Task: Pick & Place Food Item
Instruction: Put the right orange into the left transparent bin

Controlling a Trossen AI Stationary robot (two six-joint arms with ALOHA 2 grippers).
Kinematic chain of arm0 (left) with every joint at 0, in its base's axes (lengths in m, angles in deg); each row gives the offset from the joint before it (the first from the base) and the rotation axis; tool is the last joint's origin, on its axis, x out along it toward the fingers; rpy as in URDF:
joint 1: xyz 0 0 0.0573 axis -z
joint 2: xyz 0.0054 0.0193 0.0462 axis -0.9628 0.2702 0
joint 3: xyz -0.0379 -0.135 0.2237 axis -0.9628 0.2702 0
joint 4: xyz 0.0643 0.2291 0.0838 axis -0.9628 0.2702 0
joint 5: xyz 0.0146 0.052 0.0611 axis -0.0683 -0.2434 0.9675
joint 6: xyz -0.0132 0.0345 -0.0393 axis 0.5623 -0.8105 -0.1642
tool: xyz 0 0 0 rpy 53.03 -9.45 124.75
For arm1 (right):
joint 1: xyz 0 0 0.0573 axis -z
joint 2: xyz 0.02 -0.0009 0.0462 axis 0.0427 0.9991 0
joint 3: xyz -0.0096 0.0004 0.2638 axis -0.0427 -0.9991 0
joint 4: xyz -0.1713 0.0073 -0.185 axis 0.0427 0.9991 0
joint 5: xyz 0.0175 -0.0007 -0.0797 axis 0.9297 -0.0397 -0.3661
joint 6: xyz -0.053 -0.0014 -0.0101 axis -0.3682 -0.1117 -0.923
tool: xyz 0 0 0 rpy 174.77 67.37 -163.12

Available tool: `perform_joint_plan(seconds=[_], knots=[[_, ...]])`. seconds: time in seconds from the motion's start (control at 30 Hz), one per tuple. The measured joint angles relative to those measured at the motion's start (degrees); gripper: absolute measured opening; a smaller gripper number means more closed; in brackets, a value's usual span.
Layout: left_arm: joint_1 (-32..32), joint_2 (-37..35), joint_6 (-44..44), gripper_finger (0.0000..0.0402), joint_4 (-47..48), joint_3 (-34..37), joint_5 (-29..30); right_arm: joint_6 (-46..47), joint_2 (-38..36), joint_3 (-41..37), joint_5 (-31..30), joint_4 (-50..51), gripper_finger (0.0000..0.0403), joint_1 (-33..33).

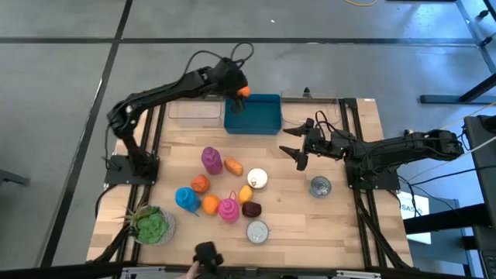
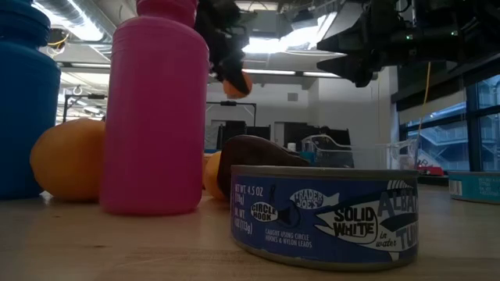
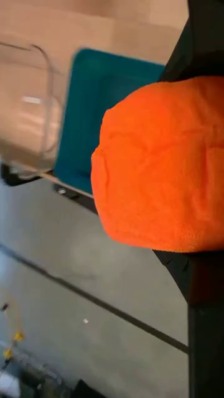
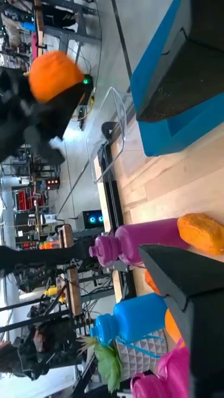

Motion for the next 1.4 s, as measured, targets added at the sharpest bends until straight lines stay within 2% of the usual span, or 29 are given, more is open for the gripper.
perform_joint_plan(seconds=[0.07, 0.23, 0.43, 0.73, 1.33, 1.4], knots=[[-0.02, 3.29, -0.86, 0.0223, 3.49, -4.0, -0.14, -0.19, 0.0, 0.0, -0.04, 0.0, 0.0334, 0.02], [-0.02, 10.45, -2.2, 0.0223, 10.77, -11.9, -3.3, -0.42, 0.02, 0.0, -5.03, 0.03, 0.0334, 0.02], [0.33, 17.12, -2.92, 0.0223, 16.39, -17.13, -5.39, -0.12, 0.04, 0.02, -9.96, 1.52, 0.0334, 0.02], [0.92, 21.43, -4.28, 0.0223, 18.9, -17.38, -5.95, 0.0, 0.04, 0.02, -12.45, 2.86, 0.0334, 0.0], [2.15, 21.49, -3.85, 0.0223, 20.09, -17.4, -5.58, 0.46, 0.05, 0.02, -11.97, 3.75, 0.0334, 0.0], [2.32, 21.26, -4.78, 0.0223, 21.31, -17.4, -4.14, 0.65, 0.05, 0.02, -11.97, 4.32, 0.0334, 0.02]])
